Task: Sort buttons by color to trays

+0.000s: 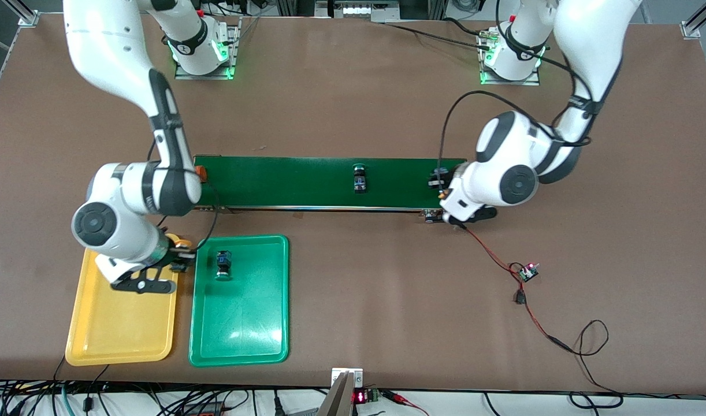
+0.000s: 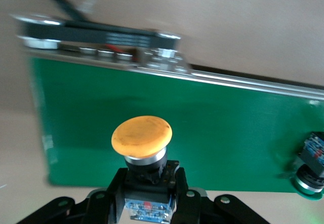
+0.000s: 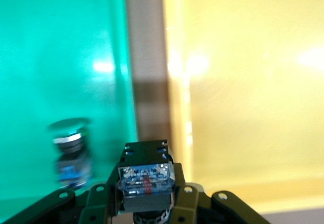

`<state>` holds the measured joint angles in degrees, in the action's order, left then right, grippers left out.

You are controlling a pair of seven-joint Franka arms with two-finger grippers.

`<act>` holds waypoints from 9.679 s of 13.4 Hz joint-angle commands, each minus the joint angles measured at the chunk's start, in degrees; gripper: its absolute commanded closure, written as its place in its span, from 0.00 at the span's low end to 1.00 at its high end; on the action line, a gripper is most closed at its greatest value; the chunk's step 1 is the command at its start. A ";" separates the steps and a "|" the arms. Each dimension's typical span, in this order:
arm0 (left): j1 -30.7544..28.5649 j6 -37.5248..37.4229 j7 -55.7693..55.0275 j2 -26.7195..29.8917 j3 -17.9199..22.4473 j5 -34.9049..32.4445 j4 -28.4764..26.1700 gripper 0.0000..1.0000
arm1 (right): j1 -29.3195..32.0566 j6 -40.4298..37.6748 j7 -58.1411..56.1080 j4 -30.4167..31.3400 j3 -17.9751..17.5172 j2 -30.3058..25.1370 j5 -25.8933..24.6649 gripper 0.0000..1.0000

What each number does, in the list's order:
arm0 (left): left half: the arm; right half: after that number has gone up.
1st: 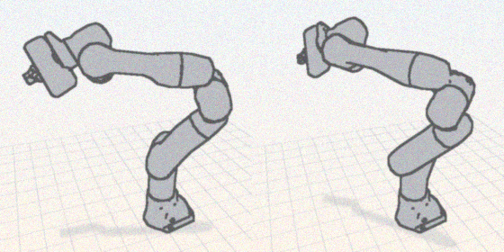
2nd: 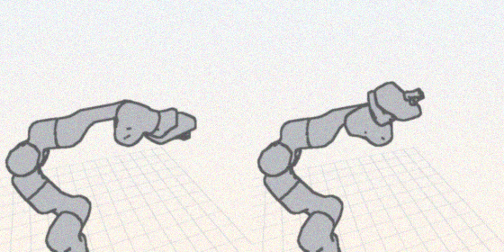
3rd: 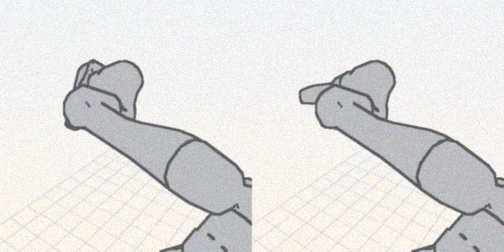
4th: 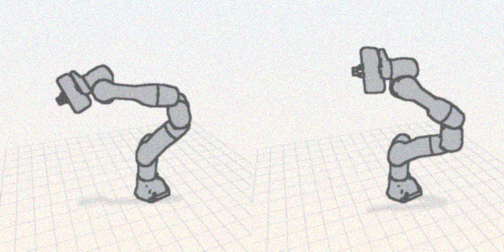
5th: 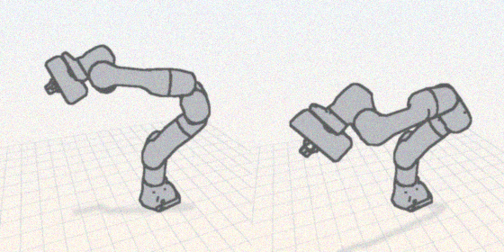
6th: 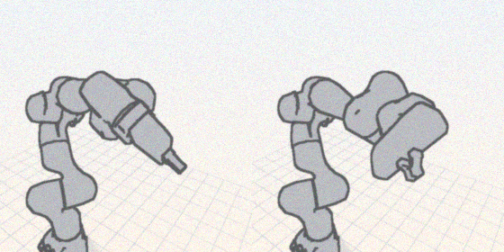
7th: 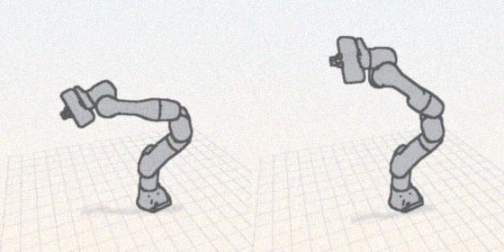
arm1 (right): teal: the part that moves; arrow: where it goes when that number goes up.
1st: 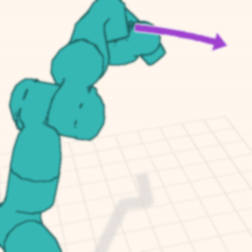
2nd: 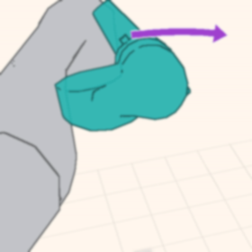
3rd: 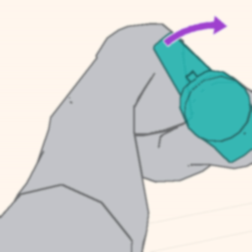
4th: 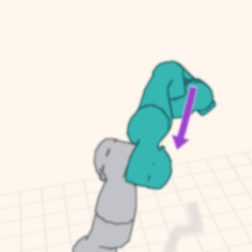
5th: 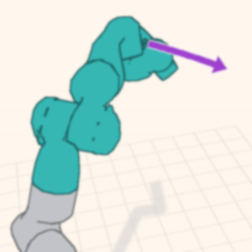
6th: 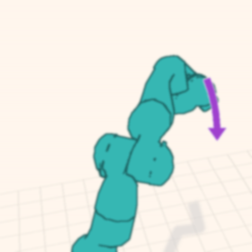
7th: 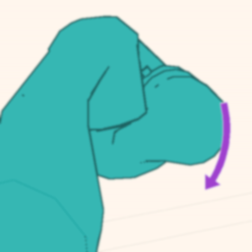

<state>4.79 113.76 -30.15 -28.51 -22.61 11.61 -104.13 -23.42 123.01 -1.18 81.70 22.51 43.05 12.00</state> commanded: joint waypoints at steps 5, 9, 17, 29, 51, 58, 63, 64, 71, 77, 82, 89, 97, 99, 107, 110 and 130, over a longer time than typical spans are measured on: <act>1.54 1.46 6.23 -0.59 -0.77 -0.18 -0.64 0.00 | 7.49 -0.40 -16.99 -1.99 -1.15 2.73 0.74 1.00; 0.40 -2.64 5.72 5.37 -0.94 -0.19 -0.12 0.00 | 9.09 -0.14 -20.96 -1.99 -1.51 5.28 3.65 1.00; -9.09 -10.58 7.55 11.90 4.23 -15.65 -2.91 0.00 | 9.10 -0.14 -21.58 -2.16 -1.59 6.26 4.96 0.00; -11.47 5.67 26.90 10.85 11.10 -11.19 -26.73 0.00 | 2.16 -10.66 -12.89 -1.72 -1.51 -1.74 6.20 0.00; -6.55 -7.33 32.59 7.06 -0.42 -9.77 -3.10 0.83 | -26.77 -10.61 25.79 14.45 -0.63 -12.99 3.38 0.00; -4.18 -0.38 64.87 4.51 -5.85 -25.63 -3.19 0.85 | -29.05 -7.53 24.83 16.91 -0.63 -12.03 3.39 0.00; -2.42 -0.38 66.00 2.67 -9.73 -36.20 -3.80 0.85 | -28.97 -4.28 24.83 20.25 -0.63 -11.76 3.47 0.52; -1.89 -0.29 66.27 1.36 -9.73 -38.22 -3.72 0.85 | -28.88 -4.27 25.00 20.25 -0.71 -11.76 3.73 0.68; -1.01 0.06 65.66 -0.06 -11.05 -40.35 -3.89 0.00 | -27.83 -4.63 25.71 17.54 -0.19 -11.94 3.48 1.00; -1.80 -0.64 65.57 4.94 -14.74 -38.17 -3.72 0.00 | -19.74 -4.27 19.21 4.80 3.59 -5.01 3.30 1.00; -4.79 -1.61 61.11 11.96 -10.55 -34.20 -3.80 0.00 | -16.23 -0.24 12.28 -2.06 3.50 3.43 3.30 1.00; -0.59 -1.61 50.84 23.84 13.33 -11.73 -3.19 0.00 | -12.28 2.05 7.25 -10.68 0.80 10.99 3.56 1.00; -0.66 -24.62 32.52 27.45 21.03 -15.04 12.87 0.00 | -7.70 -3.31 3.82 -11.83 -5.90 11.18 4.17 0.01; -3.63 -25.87 28.33 27.72 20.24 -13.20 15.27 0.00 | -8.05 -4.01 4.61 -11.92 -5.64 9.69 7.59 0.00; -3.73 -19.54 26.72 27.37 20.85 -12.85 10.70 0.00 | -11.21 -13.66 16.91 -9.29 -5.72 3.36 7.60 0.00; -4.35 -19.19 26.81 27.28 20.24 -11.25 11.31 0.00 | -14.71 -13.07 17.26 -1.40 -5.38 -1.81 7.60 0.00; -4.35 -19.63 29.54 27.28 20.06 -12.75 11.67 0.00 | -31.16 11.46 23.51 35.28 -0.80 -21.17 4.35 0.12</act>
<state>1.02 94.39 -1.83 -1.74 -2.01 -0.50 -92.80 -53.94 133.72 21.14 115.12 21.26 23.38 17.49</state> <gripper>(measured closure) 0.000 0.000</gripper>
